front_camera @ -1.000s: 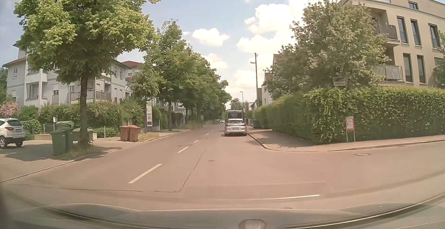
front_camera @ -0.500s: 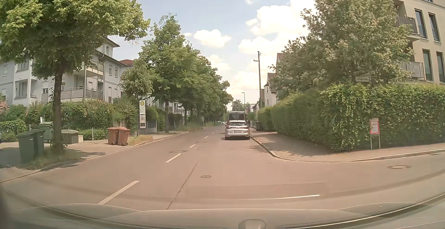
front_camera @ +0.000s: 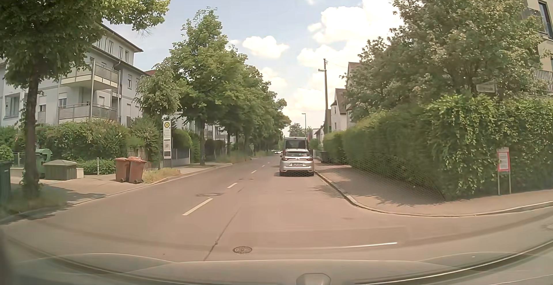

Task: Follow the waypoints while adhering to traffic rules and regulations

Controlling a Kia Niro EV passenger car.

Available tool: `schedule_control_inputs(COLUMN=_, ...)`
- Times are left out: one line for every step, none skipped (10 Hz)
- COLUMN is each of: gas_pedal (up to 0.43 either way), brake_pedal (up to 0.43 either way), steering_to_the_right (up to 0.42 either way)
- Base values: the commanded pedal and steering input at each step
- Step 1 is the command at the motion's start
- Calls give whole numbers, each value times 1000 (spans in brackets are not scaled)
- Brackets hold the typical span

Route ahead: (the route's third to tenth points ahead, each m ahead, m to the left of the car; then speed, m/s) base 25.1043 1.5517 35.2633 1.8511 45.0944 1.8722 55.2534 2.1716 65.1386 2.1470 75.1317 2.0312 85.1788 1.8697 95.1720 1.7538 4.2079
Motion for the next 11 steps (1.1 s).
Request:
schedule_control_inputs(gas_pedal=0, brake_pedal=0, steering_to_the_right=-10)
schedule_control_inputs(gas_pedal=0, brake_pedal=0, steering_to_the_right=-11)
schedule_control_inputs(gas_pedal=0, brake_pedal=0, steering_to_the_right=-14)
schedule_control_inputs(gas_pedal=0, brake_pedal=0, steering_to_the_right=-19)
schedule_control_inputs(gas_pedal=0, brake_pedal=6, steering_to_the_right=-27)
schedule_control_inputs(gas_pedal=0, brake_pedal=61, steering_to_the_right=-33)
schedule_control_inputs(gas_pedal=0, brake_pedal=98, steering_to_the_right=-35)
schedule_control_inputs(gas_pedal=0, brake_pedal=122, steering_to_the_right=-36)
schedule_control_inputs(gas_pedal=0, brake_pedal=140, steering_to_the_right=-36)
schedule_control_inputs(gas_pedal=0, brake_pedal=152, steering_to_the_right=-36)
schedule_control_inputs(gas_pedal=0, brake_pedal=165, steering_to_the_right=-36)
